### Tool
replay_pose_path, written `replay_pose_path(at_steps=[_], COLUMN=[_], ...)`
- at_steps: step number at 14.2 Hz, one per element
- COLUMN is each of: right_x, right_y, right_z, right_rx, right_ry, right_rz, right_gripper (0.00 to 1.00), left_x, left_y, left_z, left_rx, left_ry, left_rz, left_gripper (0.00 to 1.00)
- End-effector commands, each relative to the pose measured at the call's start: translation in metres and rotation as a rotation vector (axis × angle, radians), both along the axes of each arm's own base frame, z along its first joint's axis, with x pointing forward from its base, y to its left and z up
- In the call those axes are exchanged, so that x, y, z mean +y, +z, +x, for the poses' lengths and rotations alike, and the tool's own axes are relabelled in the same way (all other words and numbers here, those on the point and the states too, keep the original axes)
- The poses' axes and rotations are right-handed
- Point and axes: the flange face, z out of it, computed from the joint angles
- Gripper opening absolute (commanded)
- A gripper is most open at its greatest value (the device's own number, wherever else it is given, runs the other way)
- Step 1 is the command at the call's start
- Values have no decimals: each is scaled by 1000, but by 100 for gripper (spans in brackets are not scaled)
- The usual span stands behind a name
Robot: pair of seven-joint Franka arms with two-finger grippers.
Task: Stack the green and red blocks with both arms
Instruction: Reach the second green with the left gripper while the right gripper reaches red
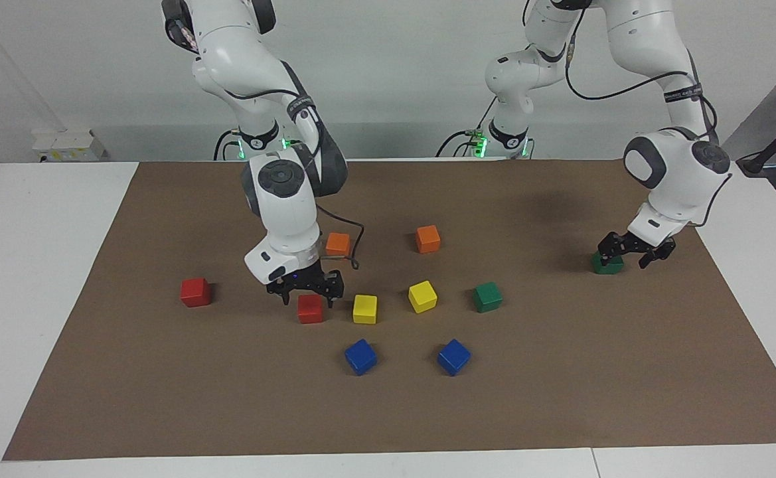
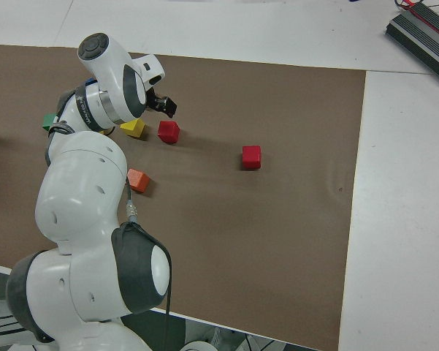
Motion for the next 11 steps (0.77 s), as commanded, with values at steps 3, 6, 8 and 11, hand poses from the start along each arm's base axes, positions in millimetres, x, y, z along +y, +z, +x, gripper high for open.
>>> replay_pose_path(at_steps=[3,6,8,11], right_x=[-8,-23,-25,-30], right_y=[-29,-37,-46,-58], right_z=[-17,-22,-27,-34], right_rx=[8,29,11,-12], right_ry=[55,72,76,74], right_rz=[-15,-27,-18,-5], right_gripper=[100,100,100,88], left_x=[-70,-153,-194,-259], left_y=[58,68,68,38], left_z=[42,52,50,48], left_rx=[25,3,-3,2], left_ry=[115,263,337,423], left_rz=[-27,-50,-65,-72], left_gripper=[100,100,100,100])
